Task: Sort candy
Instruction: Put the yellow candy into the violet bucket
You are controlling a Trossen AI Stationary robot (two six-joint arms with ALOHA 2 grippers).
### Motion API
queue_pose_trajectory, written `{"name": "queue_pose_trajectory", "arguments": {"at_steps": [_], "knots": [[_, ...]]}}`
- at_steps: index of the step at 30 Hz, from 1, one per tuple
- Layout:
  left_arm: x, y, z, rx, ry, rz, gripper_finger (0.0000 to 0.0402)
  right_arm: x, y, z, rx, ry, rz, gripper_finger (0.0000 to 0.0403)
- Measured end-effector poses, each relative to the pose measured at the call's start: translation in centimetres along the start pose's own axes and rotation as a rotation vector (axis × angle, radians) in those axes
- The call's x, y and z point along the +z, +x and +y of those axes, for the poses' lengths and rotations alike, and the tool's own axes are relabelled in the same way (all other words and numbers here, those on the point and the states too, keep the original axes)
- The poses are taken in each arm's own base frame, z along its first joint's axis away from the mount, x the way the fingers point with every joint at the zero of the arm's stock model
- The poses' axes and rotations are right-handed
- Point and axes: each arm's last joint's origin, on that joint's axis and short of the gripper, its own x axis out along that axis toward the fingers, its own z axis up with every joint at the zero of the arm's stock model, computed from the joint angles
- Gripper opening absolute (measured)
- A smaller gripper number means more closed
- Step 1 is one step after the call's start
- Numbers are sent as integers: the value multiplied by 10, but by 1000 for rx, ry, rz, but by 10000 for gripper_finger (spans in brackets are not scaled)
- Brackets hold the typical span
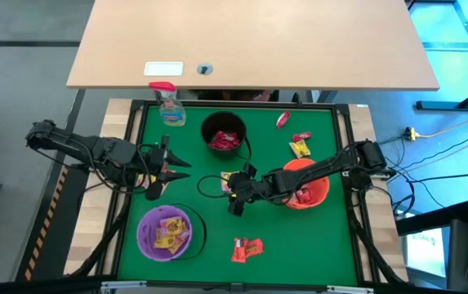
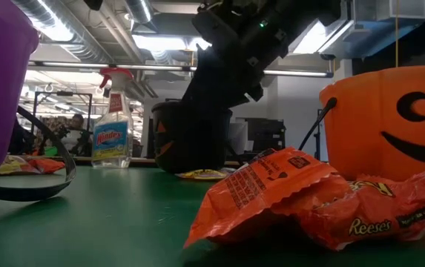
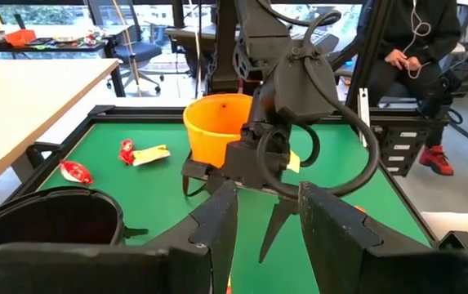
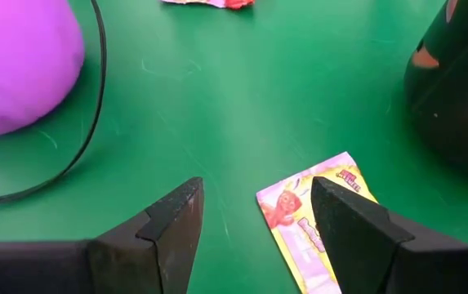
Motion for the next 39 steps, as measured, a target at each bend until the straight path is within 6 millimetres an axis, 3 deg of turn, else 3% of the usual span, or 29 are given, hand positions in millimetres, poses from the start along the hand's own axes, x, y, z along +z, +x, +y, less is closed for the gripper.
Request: {"name": "queue_pose_trajectory", "arguments": {"at_steps": [15, 26, 39], "knots": [[0, 0, 0, -3, -23, -3, 122, 0, 0, 0, -2, -2, -2, 225], [0, 0, 0, -3, -26, -3, 122, 7, 11, -23, -31, 60, 16, 225], [0, 0, 0, -3, -26, -3, 122, 7, 11, -23, -13, -11, 23, 225]]}}
